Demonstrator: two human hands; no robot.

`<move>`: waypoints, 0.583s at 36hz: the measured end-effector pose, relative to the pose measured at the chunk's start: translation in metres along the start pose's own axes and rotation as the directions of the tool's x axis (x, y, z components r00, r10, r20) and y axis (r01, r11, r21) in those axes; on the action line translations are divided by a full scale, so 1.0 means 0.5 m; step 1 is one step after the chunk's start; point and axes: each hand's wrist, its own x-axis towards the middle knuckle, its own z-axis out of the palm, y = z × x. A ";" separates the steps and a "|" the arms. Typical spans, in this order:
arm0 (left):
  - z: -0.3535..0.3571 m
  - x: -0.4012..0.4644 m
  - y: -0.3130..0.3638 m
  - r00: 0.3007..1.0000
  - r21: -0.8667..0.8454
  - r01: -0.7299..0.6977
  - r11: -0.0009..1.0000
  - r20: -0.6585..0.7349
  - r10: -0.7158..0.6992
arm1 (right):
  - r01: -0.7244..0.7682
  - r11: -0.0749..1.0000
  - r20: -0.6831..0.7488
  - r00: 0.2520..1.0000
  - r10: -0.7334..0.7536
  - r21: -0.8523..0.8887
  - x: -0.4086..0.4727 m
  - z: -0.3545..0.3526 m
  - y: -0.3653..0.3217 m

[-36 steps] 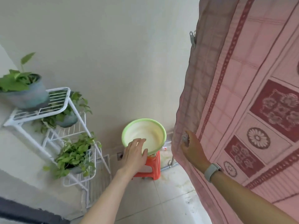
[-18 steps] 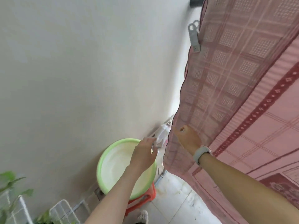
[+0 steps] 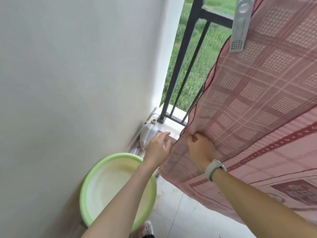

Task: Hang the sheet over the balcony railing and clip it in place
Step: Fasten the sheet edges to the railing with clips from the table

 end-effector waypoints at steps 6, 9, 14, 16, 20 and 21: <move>0.034 0.100 0.077 0.966 -0.485 0.194 0.852 0.247 -0.080 | -0.019 1.000 -0.007 1.000 0.019 -0.006 -0.009 -0.014 0.046; 0.051 0.124 0.088 0.958 -0.553 0.198 0.809 0.283 -0.040 | 0.006 1.000 -0.015 1.000 -0.006 0.010 -0.010 -0.020 0.062; 0.061 0.125 0.082 0.995 -0.425 0.097 0.900 0.043 -0.087 | 0.099 0.995 0.002 0.995 -0.100 0.027 -0.019 -0.021 0.060; 0.049 0.129 0.074 0.998 -0.375 0.044 0.926 -0.032 -0.061 | 0.158 0.987 0.012 0.987 -0.159 0.041 -0.022 -0.017 0.047; 0.020 0.121 0.048 0.994 -0.419 -0.036 0.907 -0.112 -0.013 | 0.212 0.973 0.002 0.977 -0.213 0.096 -0.022 -0.002 0.030; 0.019 0.117 0.042 0.993 -0.445 -0.039 0.895 -0.115 -0.013 | 0.216 0.972 0.001 0.976 -0.218 0.091 -0.020 0.000 0.029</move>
